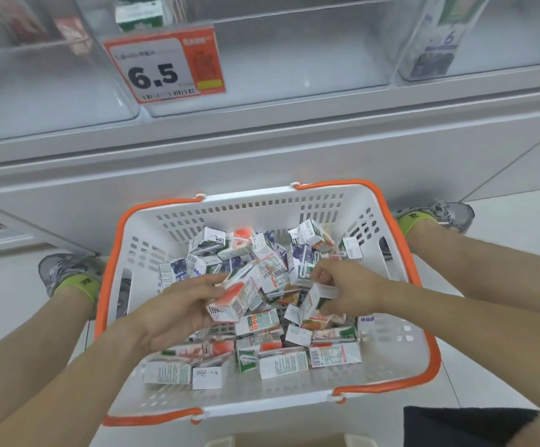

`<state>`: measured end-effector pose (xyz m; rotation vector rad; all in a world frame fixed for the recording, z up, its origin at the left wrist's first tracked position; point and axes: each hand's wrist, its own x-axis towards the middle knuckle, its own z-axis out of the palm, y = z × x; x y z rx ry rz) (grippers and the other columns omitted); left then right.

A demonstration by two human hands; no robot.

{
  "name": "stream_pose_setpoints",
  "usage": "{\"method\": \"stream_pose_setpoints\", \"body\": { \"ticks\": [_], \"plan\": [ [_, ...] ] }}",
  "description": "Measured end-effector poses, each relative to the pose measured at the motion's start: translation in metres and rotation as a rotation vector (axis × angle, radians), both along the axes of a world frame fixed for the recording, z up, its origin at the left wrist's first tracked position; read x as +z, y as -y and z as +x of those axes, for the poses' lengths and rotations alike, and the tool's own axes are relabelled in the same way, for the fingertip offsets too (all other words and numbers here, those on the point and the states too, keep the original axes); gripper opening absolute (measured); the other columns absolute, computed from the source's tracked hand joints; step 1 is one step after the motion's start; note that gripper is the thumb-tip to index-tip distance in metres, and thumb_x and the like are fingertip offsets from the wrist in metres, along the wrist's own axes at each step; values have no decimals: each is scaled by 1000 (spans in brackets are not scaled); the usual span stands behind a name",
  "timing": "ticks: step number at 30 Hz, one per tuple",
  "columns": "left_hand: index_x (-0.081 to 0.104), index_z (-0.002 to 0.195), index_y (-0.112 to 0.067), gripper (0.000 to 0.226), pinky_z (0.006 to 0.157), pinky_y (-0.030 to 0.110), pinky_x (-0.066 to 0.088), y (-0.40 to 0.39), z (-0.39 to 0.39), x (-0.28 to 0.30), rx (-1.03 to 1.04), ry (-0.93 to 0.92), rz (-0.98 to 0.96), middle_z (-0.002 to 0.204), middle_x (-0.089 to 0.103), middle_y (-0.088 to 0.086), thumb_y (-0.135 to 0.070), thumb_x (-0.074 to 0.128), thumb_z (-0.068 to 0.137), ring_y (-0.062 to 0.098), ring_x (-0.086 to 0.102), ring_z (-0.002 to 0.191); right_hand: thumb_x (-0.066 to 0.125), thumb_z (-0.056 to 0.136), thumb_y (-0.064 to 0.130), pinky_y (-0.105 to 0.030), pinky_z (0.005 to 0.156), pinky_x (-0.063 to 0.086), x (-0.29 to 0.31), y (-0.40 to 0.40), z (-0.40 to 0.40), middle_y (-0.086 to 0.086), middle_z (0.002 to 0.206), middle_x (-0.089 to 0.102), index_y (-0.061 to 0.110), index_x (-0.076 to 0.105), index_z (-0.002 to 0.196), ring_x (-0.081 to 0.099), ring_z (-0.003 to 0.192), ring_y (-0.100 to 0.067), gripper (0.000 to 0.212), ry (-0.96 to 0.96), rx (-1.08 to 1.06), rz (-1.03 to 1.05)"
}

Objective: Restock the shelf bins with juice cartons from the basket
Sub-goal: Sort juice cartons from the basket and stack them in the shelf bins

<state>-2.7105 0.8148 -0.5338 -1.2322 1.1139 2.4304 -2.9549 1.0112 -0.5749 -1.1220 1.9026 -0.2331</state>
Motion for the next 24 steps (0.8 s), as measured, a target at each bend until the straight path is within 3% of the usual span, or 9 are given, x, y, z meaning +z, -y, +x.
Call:
{"method": "stream_pose_setpoints", "body": {
  "ticks": [3,5,9,14,17,20,24],
  "plan": [
    [69,117,0,66,80,39,58,-4,-10,18,41,-125,143,125,64,22,-11,87,54,30,65,98,92,68,26,-28,71,51,31,13,-16,3,100,59,23,56,110,61,90,-19,55,56,-136,-135],
    [73,111,-3,59,72,36,58,-7,-18,32,38,-188,147,113,66,22,-16,90,56,29,66,85,94,64,27,-24,68,47,54,19,-27,3,96,61,24,60,103,61,89,-17,51,95,-220,-250],
    [76,92,-8,60,59,31,53,-11,-39,69,57,-257,-131,91,64,19,-30,101,42,24,61,68,93,66,21,-35,78,57,109,39,-38,5,99,67,26,63,104,64,97,-11,48,120,-263,-511],
    [73,104,-12,73,82,41,58,24,-51,159,-24,-378,-592,110,72,19,-47,96,43,27,72,94,87,73,19,-21,86,54,196,61,-37,15,106,66,27,63,110,62,104,-4,45,-41,-260,-934],
    [75,106,-20,76,75,26,56,49,-49,201,-30,-460,-842,104,75,5,-55,93,41,13,71,89,84,77,19,-20,85,53,235,69,-33,19,109,64,28,59,115,62,107,-7,46,-140,-273,-1161],
    [76,105,-27,74,73,19,55,68,-43,209,46,-517,-917,105,76,2,-57,93,40,10,70,89,83,79,14,-25,87,56,264,83,-26,14,111,63,24,54,119,63,108,-12,50,-181,-271,-1334],
    [73,111,-19,87,88,34,57,85,-36,191,233,-468,-908,112,74,7,-60,93,37,24,71,103,88,74,19,-40,85,57,283,123,-17,5,107,67,25,49,115,66,106,-17,57,-168,-269,-1469]
  ]
}}
